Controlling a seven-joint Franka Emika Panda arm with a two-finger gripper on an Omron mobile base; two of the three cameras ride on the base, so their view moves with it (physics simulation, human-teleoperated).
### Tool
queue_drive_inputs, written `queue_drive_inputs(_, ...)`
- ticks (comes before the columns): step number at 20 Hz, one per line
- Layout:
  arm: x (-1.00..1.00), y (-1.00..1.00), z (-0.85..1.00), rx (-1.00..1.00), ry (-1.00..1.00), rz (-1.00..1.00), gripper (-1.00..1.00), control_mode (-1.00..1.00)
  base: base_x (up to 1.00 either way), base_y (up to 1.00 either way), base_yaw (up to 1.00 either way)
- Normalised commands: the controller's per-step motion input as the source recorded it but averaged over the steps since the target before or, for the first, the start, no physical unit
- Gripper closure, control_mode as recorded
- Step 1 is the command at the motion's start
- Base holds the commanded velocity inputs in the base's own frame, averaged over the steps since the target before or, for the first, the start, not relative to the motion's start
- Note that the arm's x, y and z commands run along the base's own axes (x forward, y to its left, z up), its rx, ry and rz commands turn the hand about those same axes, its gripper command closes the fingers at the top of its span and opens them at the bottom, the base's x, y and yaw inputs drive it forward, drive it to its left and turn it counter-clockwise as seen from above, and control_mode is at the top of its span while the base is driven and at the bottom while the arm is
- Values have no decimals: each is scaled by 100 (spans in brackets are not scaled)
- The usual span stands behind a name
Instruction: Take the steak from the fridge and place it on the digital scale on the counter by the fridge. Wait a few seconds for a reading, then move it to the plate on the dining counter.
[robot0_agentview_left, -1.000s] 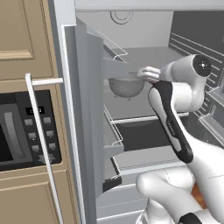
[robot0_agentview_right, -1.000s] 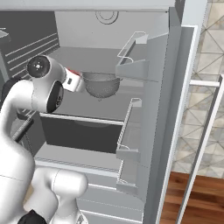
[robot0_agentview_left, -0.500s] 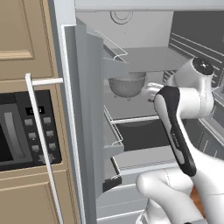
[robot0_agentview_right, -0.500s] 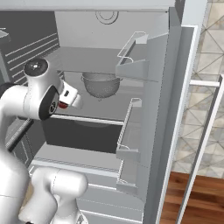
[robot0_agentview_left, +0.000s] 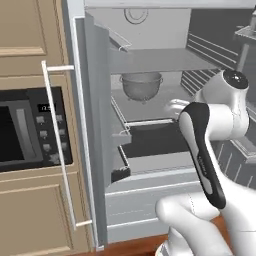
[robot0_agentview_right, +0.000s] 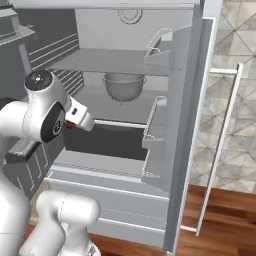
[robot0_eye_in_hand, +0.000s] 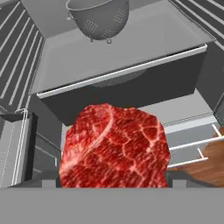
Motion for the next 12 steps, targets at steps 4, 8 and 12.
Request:
queue_drive_inputs(4, 0, 0, 0, 0, 0, 0, 100, 100, -94, 1, 71)
queue_drive_inputs(8, 0, 0, 0, 0, 0, 0, 100, 100, -76, 0, 93)
queue_drive_inputs(12, 0, 0, 0, 0, 0, 0, 100, 100, -81, 0, 92)
